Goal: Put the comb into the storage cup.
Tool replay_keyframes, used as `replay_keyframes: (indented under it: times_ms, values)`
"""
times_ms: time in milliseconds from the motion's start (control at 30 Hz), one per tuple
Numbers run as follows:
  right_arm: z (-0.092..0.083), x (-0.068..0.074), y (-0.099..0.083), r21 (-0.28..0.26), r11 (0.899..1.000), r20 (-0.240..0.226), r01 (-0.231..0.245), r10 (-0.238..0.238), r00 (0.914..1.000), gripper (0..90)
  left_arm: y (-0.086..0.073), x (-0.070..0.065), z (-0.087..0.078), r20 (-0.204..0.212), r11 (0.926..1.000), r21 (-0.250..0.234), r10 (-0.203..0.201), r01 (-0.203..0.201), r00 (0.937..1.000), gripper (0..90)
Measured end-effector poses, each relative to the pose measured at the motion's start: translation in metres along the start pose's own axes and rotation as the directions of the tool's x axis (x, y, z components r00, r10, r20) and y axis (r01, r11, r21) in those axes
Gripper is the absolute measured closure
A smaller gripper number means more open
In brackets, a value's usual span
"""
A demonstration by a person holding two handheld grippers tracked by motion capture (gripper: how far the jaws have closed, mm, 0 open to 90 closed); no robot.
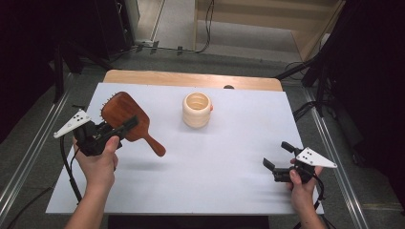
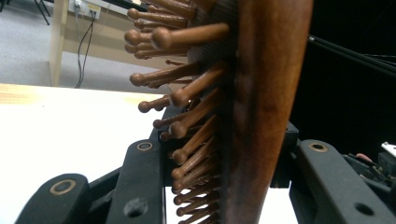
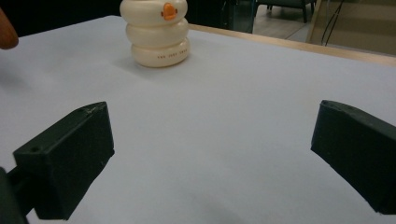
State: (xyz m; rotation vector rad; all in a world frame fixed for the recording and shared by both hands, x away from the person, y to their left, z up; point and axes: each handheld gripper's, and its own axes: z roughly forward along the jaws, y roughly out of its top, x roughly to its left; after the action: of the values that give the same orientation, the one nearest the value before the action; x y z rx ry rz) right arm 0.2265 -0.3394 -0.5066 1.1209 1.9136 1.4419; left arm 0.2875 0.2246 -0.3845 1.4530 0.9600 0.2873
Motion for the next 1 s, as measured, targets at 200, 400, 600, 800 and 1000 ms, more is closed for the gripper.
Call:
replay_keyframes:
  times_ms: [200, 400, 600, 800, 1000]
  values:
    - [-0.005, -0.002, -0.007, -0.004, 1.0, 0.002, -0.001, 0.001, 1.0, 0.0, 0.008, -0.001, 0.004, 0.005, 1.0, -0.008, 0.002, -0.002, 1.0, 60.0]
    - [-0.009, -0.003, -0.009, -0.028, 1.0, 0.001, -0.009, 0.01, 1.0, 0.0, 0.018, -0.004, 0.01, 0.006, 0.9998, -0.009, 0.017, -0.017, 0.9998, 60.0]
    - [-0.01, -0.004, -0.011, -0.041, 0.999, 0.006, -0.019, 0.019, 0.9998, 0.0, 0.027, -0.009, 0.021, 0.018, 0.9995, -0.015, 0.027, -0.027, 0.9995, 59.9]
    - [-0.008, -0.003, -0.011, -0.035, 0.999, 0.005, -0.013, 0.013, 0.9999, 0.0, 0.034, -0.012, 0.032, 0.033, 0.9993, -0.018, 0.035, -0.034, 0.9989, 59.9]
    - [-0.007, -0.002, -0.011, -0.029, 1.0, 0.008, -0.005, 0.005, 1.0, 0.0, 0.041, -0.014, 0.04, 0.041, 0.999, -0.029, 0.035, -0.034, 0.9985, 59.9]
